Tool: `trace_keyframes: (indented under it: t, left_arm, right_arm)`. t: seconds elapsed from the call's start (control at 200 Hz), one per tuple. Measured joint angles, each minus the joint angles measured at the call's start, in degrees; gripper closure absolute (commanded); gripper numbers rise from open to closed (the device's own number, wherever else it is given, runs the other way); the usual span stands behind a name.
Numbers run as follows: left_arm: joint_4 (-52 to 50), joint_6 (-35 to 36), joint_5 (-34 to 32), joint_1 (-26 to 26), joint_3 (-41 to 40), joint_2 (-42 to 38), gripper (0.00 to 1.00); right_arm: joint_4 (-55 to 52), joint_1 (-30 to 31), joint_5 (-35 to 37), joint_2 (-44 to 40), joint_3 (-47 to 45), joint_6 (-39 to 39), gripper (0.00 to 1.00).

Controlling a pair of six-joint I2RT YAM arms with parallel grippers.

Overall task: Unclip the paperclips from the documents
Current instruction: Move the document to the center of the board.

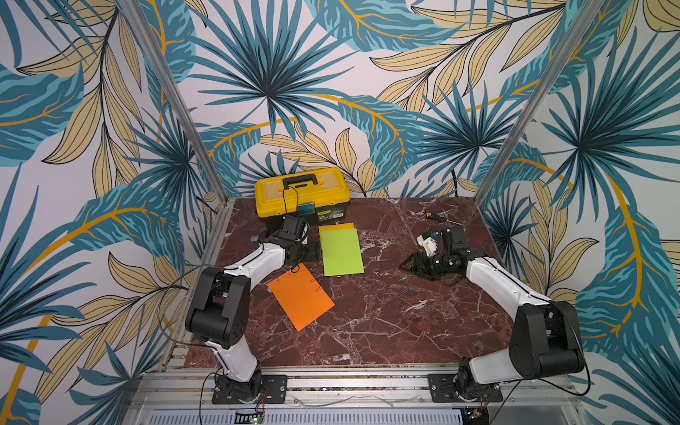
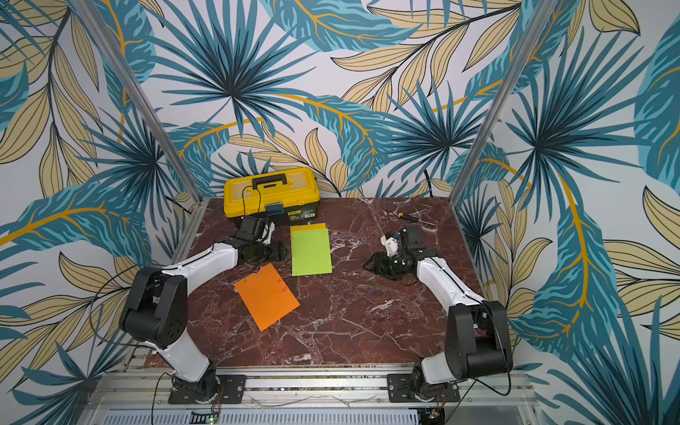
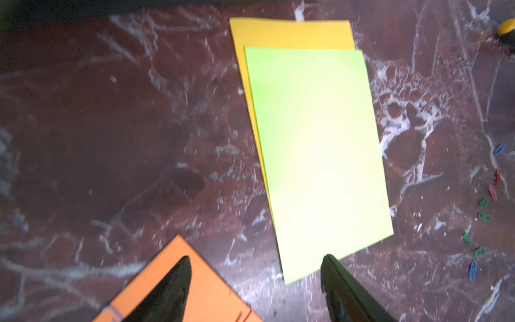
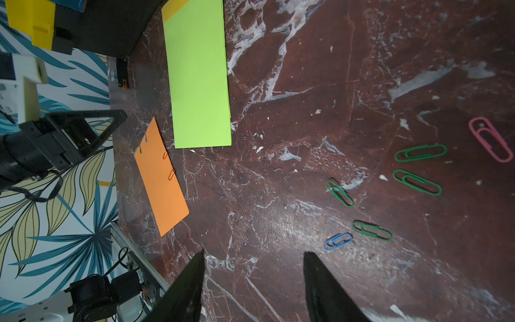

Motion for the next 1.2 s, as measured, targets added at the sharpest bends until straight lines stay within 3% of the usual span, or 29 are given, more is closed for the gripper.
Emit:
trace_keyframes:
  t: [0.195, 0.601, 1.197]
  left_arm:
    - [-2.73, -4.20, -1.20, -1.03, -6.78, -4.04, 0.29]
    - [-4.63, -8.33, -2.38, -3.21, -10.16, -3.91, 0.31]
    - [-5.40, -7.19, 5.09, -8.92, -11.58, -2.67, 0.34]
  right_arm:
    - [0.61, 0.13, -1.22, 0.00, -0.04, 0.00, 0.42]
    - [0.57, 0.26, -2.91, -0.44, -0.50, -0.68, 0.41]
    - [2.25, 1.07, -3.15, -1.20, -2.64, 0.22, 0.41]
